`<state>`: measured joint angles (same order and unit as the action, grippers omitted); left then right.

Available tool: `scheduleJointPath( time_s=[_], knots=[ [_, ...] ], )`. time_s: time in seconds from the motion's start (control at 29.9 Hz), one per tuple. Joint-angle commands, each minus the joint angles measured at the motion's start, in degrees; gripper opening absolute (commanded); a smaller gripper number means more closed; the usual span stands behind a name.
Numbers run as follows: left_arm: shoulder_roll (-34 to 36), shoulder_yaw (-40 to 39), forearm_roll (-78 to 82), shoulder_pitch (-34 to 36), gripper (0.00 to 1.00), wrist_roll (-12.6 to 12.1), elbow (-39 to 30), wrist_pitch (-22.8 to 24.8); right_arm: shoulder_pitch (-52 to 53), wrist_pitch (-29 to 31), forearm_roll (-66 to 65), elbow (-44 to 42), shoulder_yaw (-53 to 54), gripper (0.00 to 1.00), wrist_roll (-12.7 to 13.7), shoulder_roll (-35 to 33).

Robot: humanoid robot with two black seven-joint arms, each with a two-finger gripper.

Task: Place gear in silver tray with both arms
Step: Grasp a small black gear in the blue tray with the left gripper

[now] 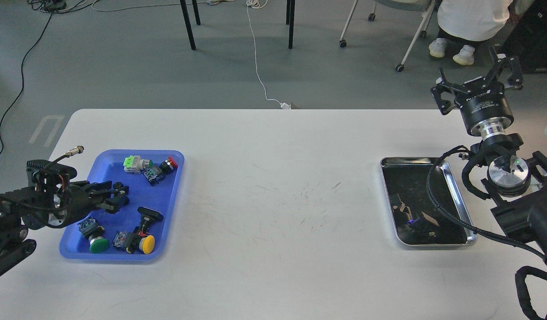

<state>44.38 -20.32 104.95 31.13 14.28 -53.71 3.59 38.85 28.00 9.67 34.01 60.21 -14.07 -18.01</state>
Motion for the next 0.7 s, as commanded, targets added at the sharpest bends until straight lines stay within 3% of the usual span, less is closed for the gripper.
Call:
scheduleJointPath(
  time_s=[0.0,0.27,0.43,0.67],
  knots=[
    [-0.1,-0.1,-0.7,0.2,0.5,-0.3,0.1,-0.1,0.1,0.0,0.0,0.0,0.1,0.99,0.0,0.0],
    [0.1,0.0,-1.3,1.1,0.52,0.0,1.3,0.1,0.0,0.0,0.0,0.0,0.1,0.99,0.0,0.0],
    [-0.2,0.0,-1.3,0.9,0.73,-0.4,1.8,0.1,0.0,0.0,0.0,0.0,0.1,0.99,0.0,0.0],
    [-1.1,0.1,-1.3,0.9,0.74,-0.2,3.0,-0.1,0.0,0.0,0.0,-0.1,0.1,0.99,0.0,0.0]
  ],
)
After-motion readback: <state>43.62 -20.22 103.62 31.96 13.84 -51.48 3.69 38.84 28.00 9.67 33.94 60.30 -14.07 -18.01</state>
